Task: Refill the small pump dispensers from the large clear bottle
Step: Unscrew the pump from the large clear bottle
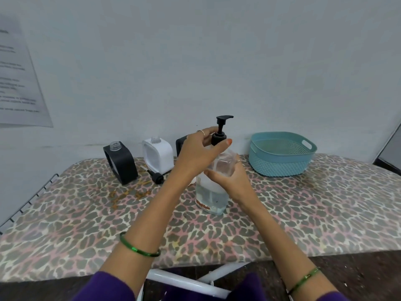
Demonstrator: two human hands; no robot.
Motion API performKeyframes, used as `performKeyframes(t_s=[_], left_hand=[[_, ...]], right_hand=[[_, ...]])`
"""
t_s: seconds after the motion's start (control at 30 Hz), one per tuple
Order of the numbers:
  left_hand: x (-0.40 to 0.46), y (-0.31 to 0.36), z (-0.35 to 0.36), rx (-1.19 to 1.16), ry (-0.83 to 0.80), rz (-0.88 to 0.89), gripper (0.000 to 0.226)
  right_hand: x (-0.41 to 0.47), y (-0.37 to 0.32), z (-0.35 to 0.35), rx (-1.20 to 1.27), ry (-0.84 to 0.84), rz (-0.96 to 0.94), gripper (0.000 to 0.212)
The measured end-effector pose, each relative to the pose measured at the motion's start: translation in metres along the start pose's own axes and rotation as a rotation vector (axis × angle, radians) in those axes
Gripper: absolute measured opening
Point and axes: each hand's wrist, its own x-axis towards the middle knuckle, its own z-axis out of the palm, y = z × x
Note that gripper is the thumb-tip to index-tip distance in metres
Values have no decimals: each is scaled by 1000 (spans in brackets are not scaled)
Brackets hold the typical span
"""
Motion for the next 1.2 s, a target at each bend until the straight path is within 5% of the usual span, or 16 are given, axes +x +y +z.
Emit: performKeyframes(t_s=[0.23, 0.47, 0.63, 0.97, 1.2], left_hand=[[3, -4, -7, -18, 35, 35, 26], [7, -5, 6, 74, 199, 64, 43], [10, -4, 14, 170, 224, 107, 33], [12, -10, -23, 28, -333, -17, 19], [11, -11, -7, -58, -24, 17, 35]], right_hand=[[2, 3, 3, -2, -6, -2, 62], [5, 6, 4, -24, -5, 15, 65], [3, 6, 3, -2, 0, -1, 61], [-1, 7, 3, 44, 3, -25, 61], [-1, 7, 4, 63, 14, -44, 62]])
